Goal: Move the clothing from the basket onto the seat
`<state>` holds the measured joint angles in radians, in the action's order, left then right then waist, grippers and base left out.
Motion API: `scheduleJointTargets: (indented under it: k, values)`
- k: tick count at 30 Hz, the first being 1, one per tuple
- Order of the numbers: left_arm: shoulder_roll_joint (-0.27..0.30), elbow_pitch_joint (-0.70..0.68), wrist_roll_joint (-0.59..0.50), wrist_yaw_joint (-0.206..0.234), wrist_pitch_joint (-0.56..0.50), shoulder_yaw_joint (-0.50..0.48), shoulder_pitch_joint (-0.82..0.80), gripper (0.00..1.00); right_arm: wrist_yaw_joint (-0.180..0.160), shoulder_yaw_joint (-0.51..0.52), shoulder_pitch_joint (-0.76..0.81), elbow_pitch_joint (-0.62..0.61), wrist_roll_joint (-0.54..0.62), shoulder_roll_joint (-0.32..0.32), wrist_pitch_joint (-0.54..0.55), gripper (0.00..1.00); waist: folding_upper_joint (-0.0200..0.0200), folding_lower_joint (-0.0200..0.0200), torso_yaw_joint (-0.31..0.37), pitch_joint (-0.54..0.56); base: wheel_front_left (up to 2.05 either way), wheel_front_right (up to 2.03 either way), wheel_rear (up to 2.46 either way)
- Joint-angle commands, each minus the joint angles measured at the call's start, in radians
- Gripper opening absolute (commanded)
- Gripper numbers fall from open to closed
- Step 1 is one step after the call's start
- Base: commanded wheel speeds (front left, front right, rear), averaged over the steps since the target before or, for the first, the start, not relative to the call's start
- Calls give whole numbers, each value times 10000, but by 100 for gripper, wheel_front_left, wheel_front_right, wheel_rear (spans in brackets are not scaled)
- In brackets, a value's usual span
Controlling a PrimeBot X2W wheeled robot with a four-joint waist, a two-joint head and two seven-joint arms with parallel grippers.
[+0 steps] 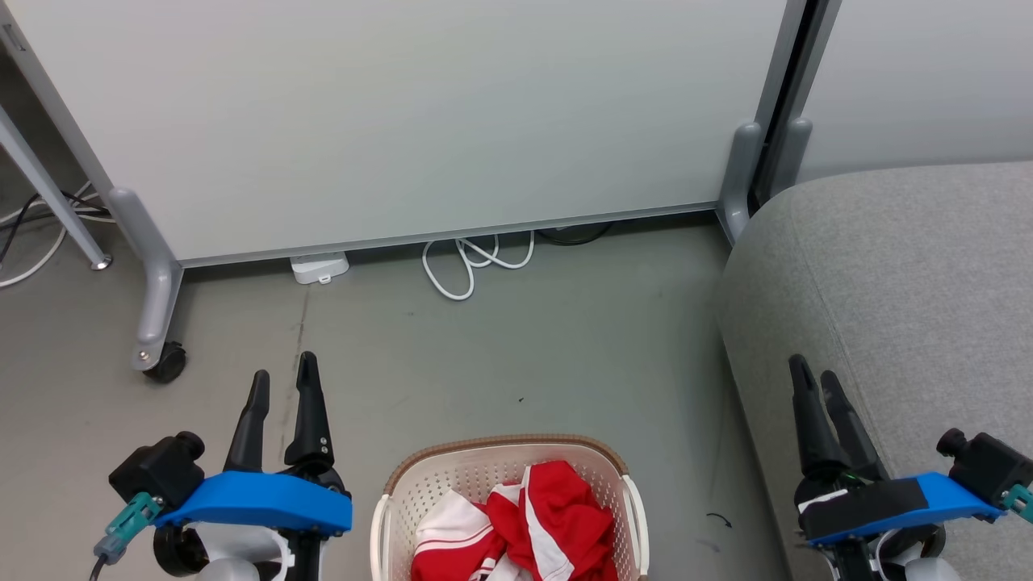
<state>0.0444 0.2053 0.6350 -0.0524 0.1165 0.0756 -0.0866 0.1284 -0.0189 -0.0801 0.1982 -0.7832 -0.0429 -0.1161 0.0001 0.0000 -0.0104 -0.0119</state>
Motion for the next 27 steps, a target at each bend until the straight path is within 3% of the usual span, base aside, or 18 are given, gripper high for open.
scheduleJointTargets:
  k: [1, 27]
  values:
    - [69, -78, -254, 43, 80, 38, -280, 100, 23, -31, -270, -133, 204, -66, -82, 100, -1, 0, -2, 0, 0, 0, 0]
    - [80, -2, -2999, 181, 744, 630, -418, 100, 27, -310, -322, -287, 3029, -84, -747, 100, -1, 0, -70, 11, 0, 0, 0]
